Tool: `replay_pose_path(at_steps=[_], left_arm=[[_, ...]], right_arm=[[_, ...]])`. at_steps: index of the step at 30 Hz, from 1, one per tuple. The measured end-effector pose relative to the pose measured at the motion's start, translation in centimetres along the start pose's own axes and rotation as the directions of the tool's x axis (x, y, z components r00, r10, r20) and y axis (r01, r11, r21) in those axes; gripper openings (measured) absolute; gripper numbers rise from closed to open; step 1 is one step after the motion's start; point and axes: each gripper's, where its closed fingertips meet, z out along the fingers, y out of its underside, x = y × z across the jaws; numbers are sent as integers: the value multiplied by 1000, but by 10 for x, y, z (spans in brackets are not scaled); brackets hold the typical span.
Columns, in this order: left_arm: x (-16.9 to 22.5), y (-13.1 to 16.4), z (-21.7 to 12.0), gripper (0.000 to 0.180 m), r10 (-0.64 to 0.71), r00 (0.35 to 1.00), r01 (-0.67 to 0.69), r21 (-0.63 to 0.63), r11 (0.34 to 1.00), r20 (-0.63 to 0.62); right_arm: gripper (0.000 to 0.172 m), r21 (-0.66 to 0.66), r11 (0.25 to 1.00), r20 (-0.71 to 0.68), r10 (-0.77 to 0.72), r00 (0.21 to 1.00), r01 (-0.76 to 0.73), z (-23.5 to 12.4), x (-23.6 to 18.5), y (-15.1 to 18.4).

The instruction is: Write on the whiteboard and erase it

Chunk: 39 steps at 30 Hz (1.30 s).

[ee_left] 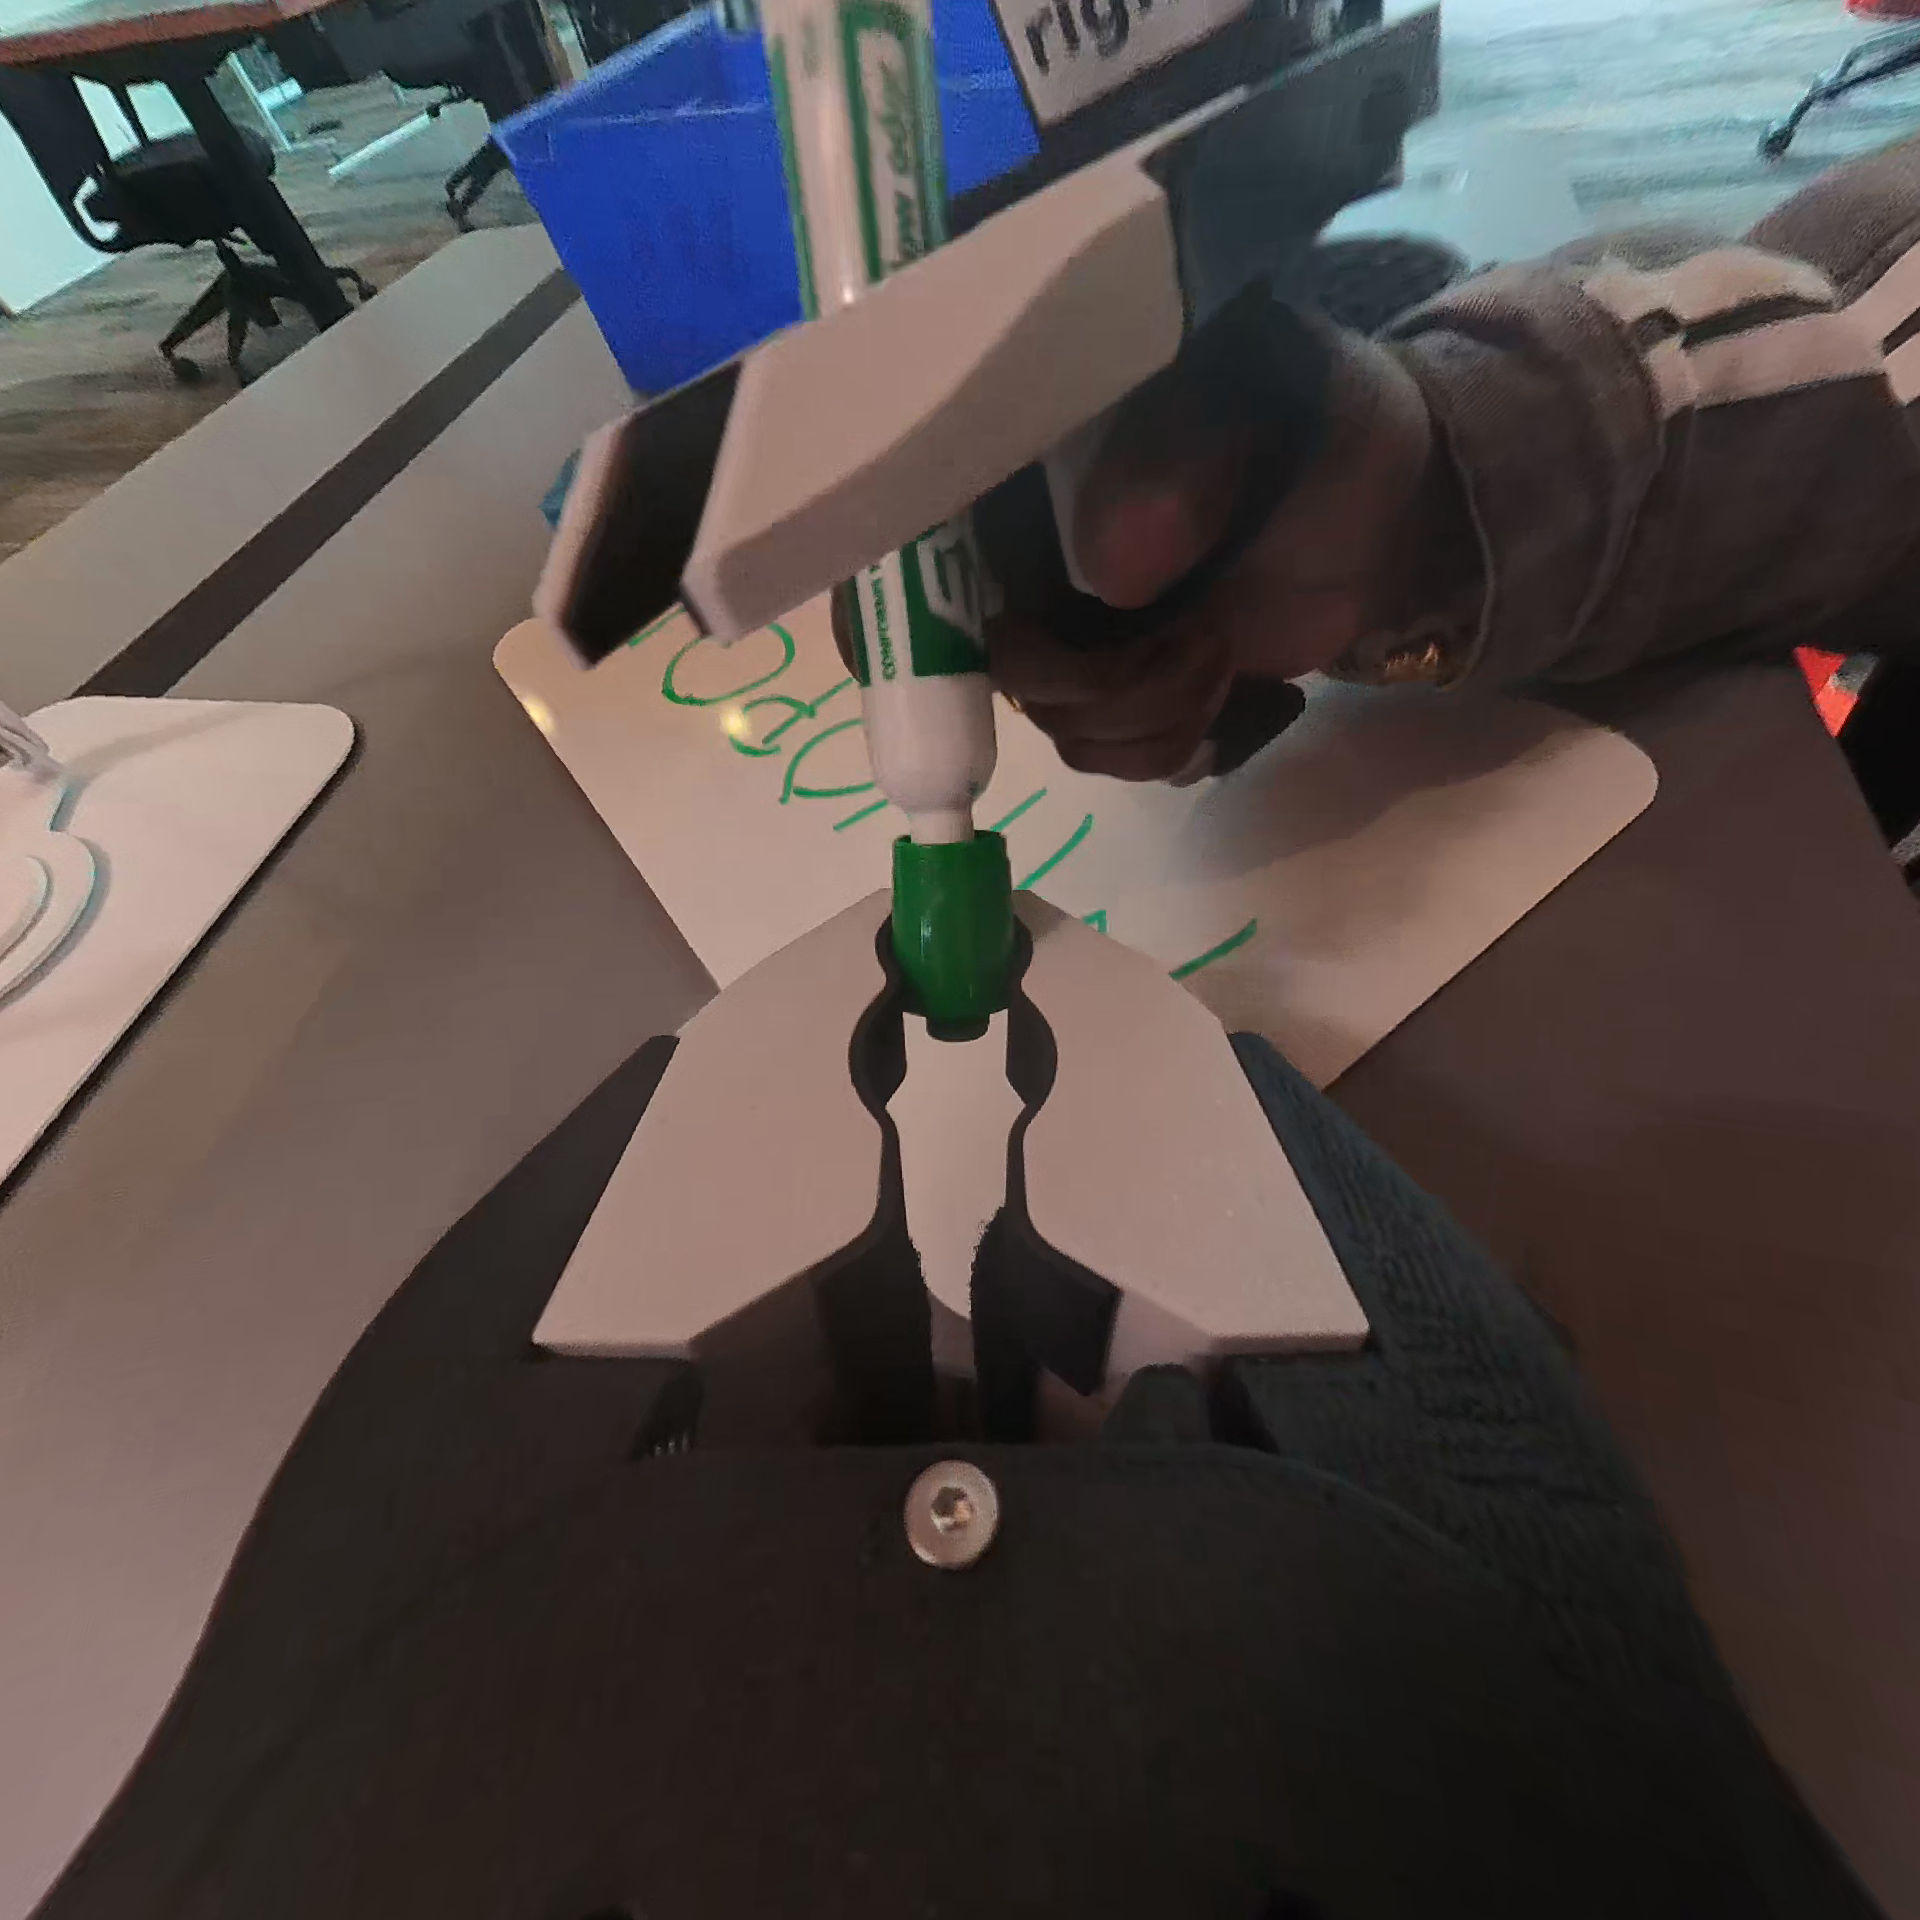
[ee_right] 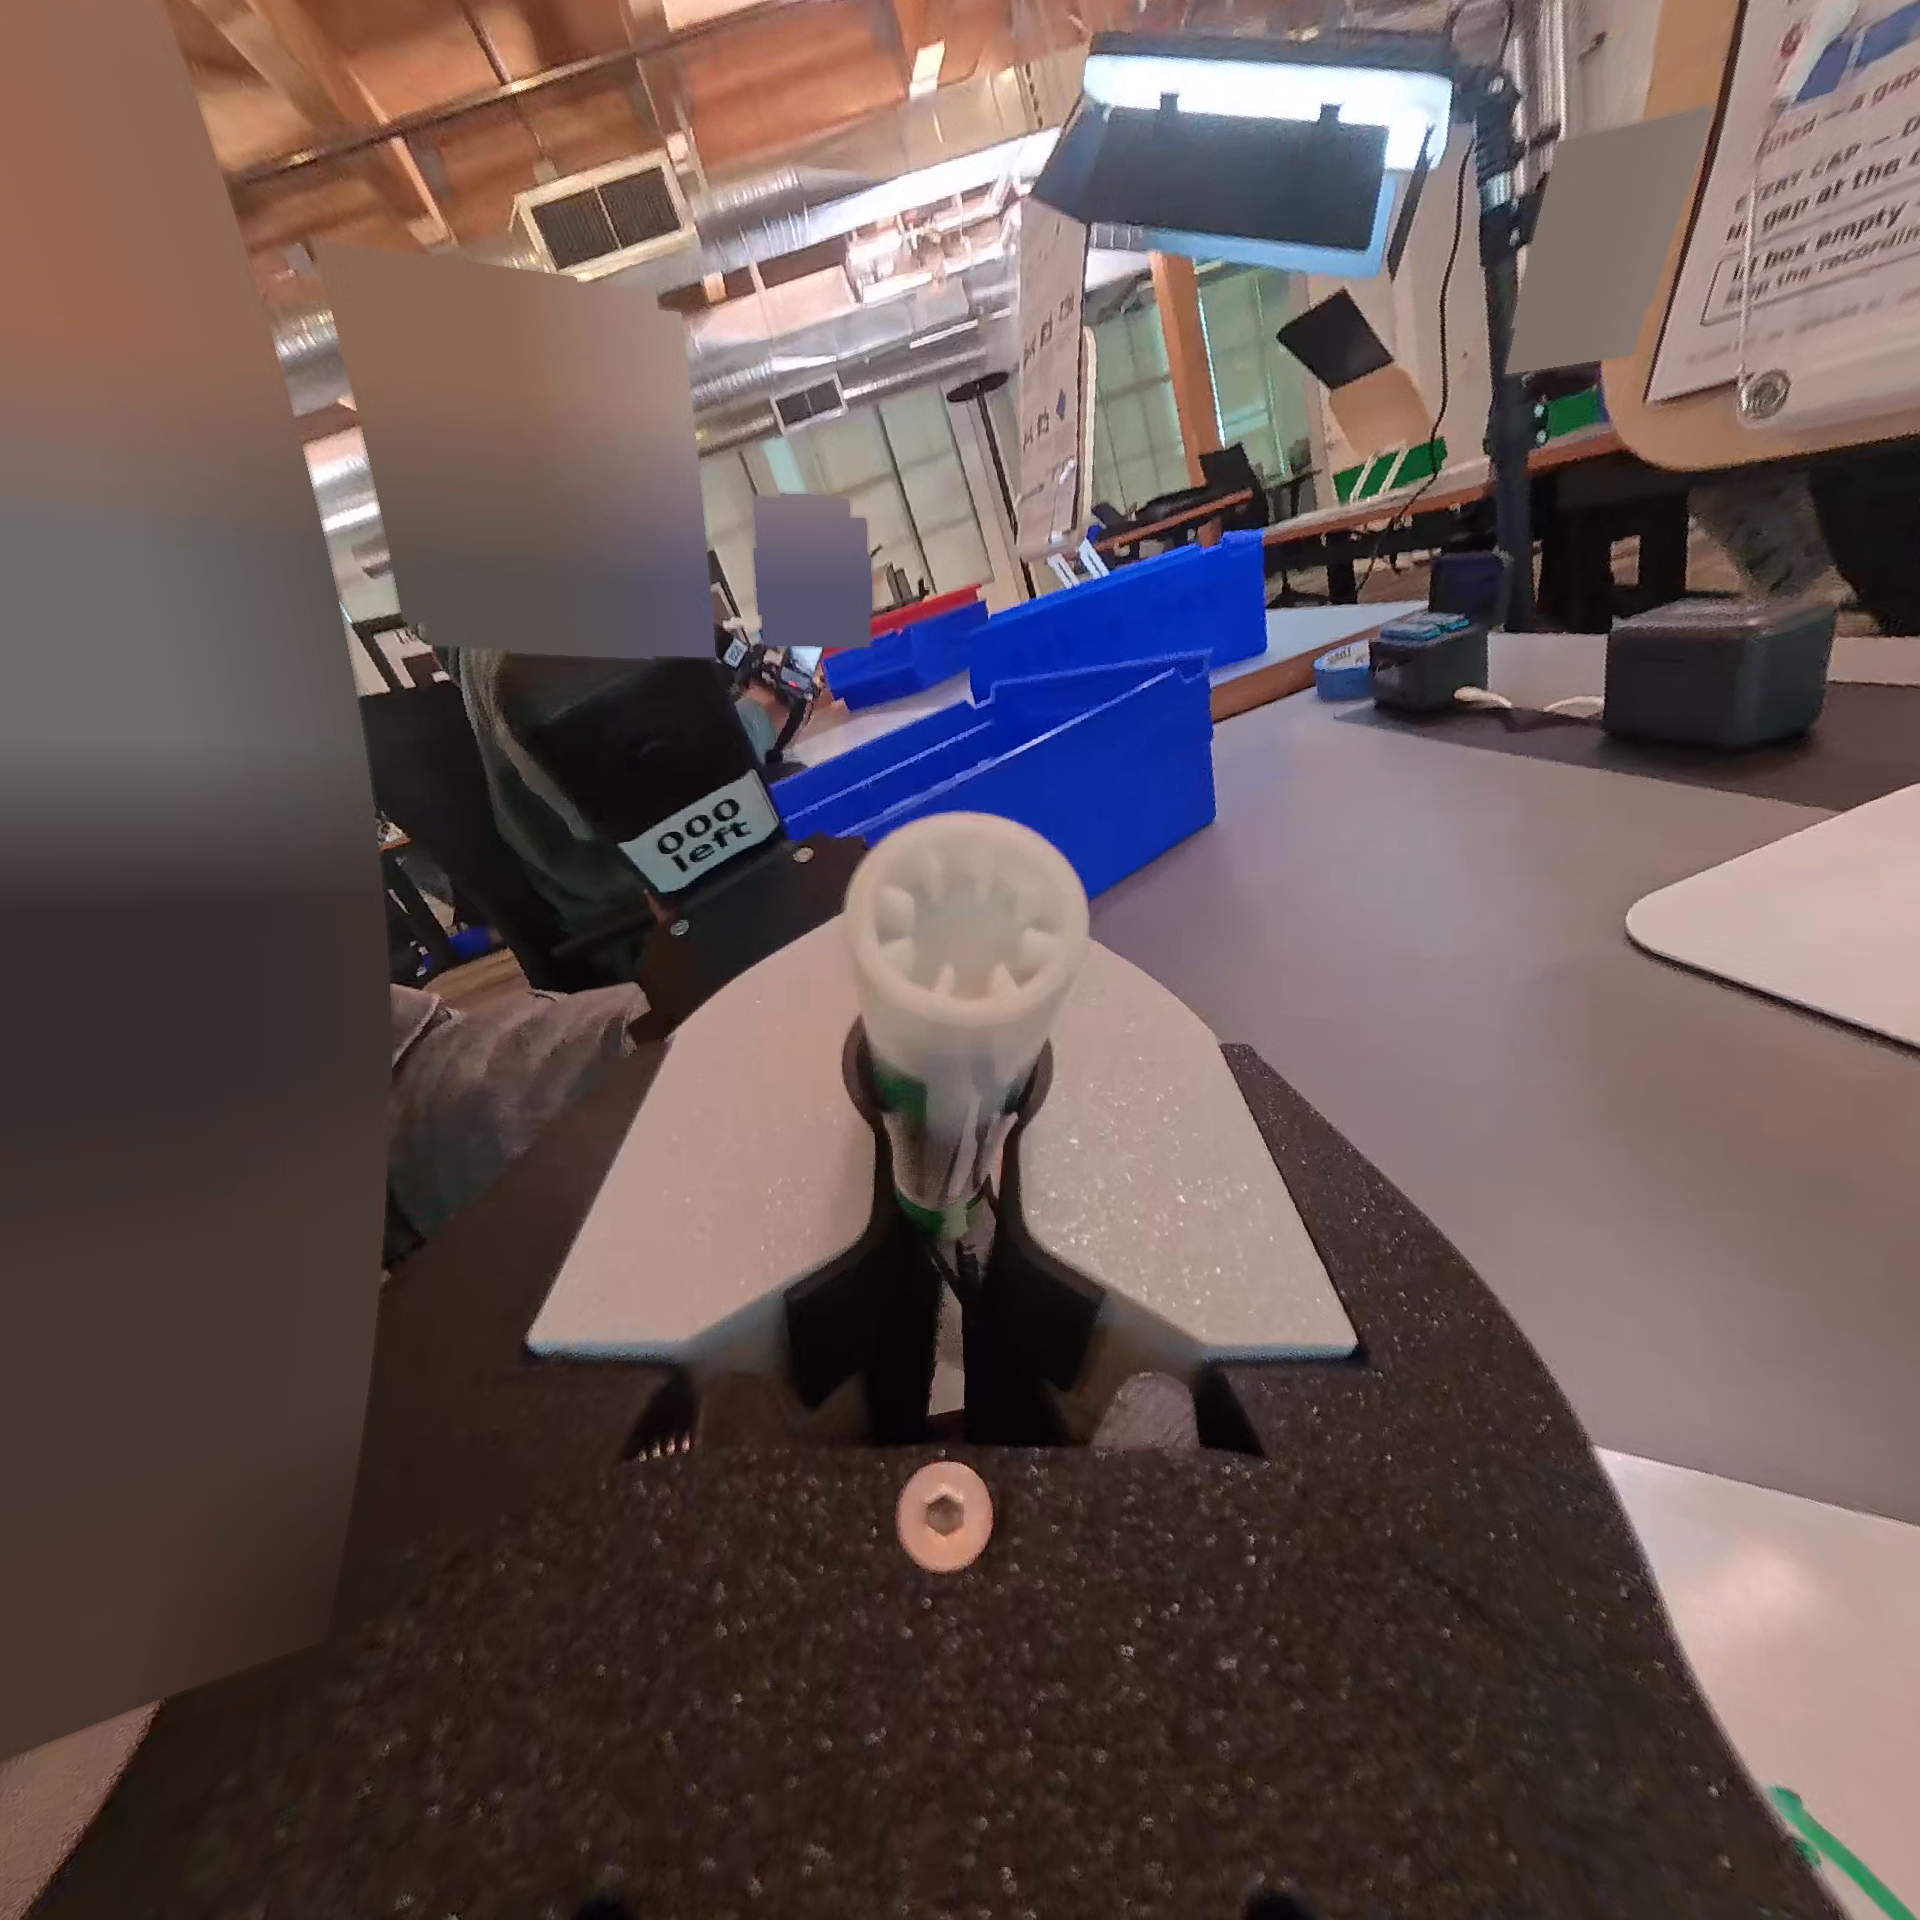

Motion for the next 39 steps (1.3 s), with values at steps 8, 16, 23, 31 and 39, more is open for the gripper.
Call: replay_pose_path(at_steps=[8,16,23,31,39], left_arm=[[-3,6,7,12,-207,978,207,19,978,12],[7,-10,4,12,-126,992,126,91,988,-5],[10,-23,9,12,-170,985,171,105,980,-17],[-3,-1,3,14,-122,992,122,3,993,17],[-5,12,9,12,-137,989,139,-45,989,58]], right_arm=[[17,-36,999,-112,-20,994,16,1,15,11],[16,28,995,-4,97,995,-97,0,7,4],[12,-76,987,-57,-145,988,141,18,-10,13],[29,113,986,-63,-118,991,124,-2,-2,-29],[16,7,986,-86,-163,983,164,0,2,-8]])
